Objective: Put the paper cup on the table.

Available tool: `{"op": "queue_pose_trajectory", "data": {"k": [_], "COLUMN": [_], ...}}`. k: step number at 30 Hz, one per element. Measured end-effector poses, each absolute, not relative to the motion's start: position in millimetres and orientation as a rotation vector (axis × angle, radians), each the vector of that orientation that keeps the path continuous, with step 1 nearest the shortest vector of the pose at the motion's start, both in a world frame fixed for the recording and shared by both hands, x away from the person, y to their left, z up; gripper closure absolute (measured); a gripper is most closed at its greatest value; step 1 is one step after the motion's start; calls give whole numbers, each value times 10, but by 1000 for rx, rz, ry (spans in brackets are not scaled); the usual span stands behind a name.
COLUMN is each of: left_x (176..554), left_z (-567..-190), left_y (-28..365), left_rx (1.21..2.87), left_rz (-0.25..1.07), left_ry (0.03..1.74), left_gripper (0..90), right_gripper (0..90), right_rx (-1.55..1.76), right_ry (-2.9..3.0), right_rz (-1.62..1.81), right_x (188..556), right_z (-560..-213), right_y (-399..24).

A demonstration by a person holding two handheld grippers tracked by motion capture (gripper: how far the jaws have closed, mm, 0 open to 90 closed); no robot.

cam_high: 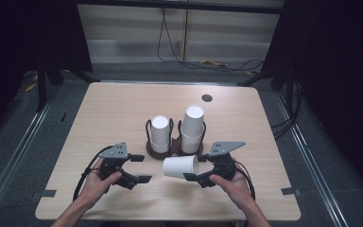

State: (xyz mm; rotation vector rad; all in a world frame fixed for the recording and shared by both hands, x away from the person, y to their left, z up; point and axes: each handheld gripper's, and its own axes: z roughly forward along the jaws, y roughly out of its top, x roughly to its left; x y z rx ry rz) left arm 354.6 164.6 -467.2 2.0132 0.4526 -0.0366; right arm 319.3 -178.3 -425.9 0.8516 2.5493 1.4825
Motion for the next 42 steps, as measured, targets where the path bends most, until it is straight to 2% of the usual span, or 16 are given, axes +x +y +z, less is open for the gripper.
{"op": "queue_pose_trajectory", "data": {"k": [16,42], "left_x": [3549,3580], "left_z": [-4652,-4684], "left_y": [1692,1747], "left_rx": [2013,2015], "left_rz": [4,-15], "left_ry": [461,466], "left_gripper": [157,157], "right_gripper": [238,236], "right_rx": [941,1076], "right_ry": [2531,2528], "right_rz": [1376,1192], "right_x": [3148,3216], "right_z": [-4213,-4064], "right_y": [-2036,-2415]}}
